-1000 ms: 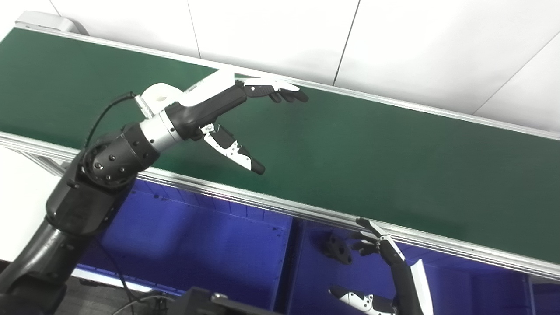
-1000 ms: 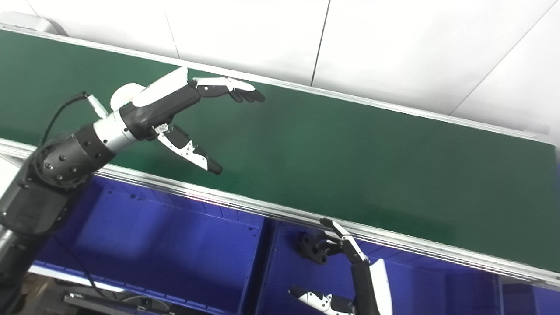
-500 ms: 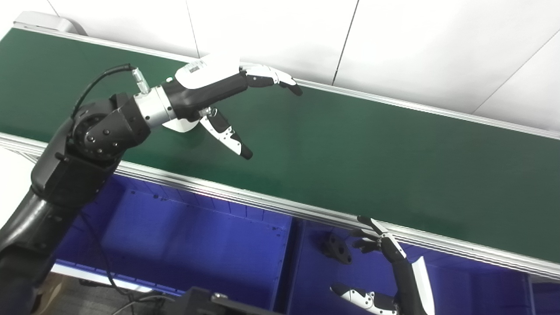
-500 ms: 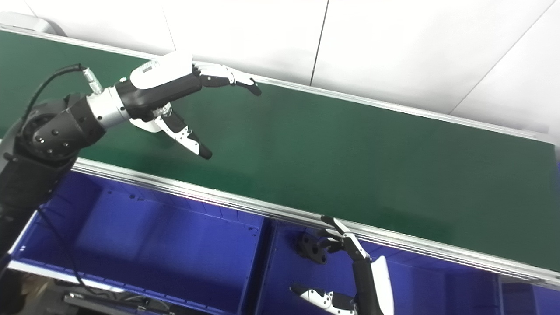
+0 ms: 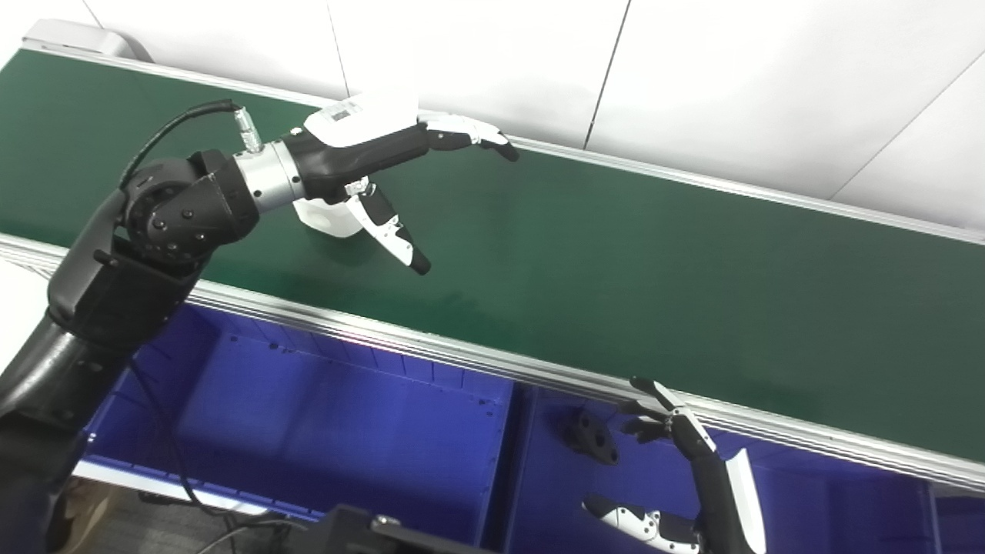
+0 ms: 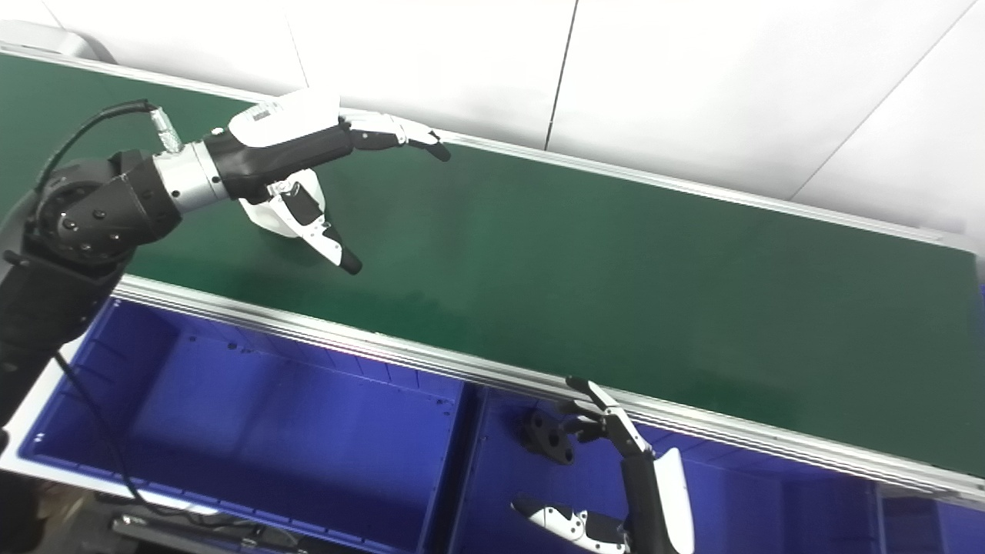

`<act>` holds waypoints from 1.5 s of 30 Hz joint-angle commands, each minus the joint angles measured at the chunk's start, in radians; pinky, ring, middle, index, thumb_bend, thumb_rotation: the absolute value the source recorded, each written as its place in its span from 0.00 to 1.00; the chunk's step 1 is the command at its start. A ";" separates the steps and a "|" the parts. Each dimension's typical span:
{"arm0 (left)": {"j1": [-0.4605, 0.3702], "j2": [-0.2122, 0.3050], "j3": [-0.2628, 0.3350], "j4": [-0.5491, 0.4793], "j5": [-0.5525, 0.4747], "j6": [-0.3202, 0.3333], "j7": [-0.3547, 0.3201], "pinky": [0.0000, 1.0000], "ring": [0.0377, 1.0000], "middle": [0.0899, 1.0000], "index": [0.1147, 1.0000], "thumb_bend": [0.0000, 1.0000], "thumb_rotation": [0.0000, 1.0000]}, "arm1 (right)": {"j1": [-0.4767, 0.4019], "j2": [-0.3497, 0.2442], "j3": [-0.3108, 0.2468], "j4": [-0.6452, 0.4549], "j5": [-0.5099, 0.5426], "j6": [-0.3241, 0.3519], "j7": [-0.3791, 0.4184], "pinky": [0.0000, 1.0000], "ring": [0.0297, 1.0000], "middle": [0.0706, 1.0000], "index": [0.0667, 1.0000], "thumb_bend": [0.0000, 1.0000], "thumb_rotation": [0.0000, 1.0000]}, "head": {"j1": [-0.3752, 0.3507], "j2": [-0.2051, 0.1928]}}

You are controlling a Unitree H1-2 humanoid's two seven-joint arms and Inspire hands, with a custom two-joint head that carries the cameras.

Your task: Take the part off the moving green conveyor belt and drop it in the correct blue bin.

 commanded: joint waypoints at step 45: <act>-0.093 0.008 -0.186 0.311 0.172 -0.012 -0.004 1.00 1.00 1.00 1.00 0.99 0.31 | 0.026 -0.004 0.003 -0.018 -0.017 -0.059 -0.028 0.59 0.61 0.69 0.83 0.72 0.37 | -0.019 -0.003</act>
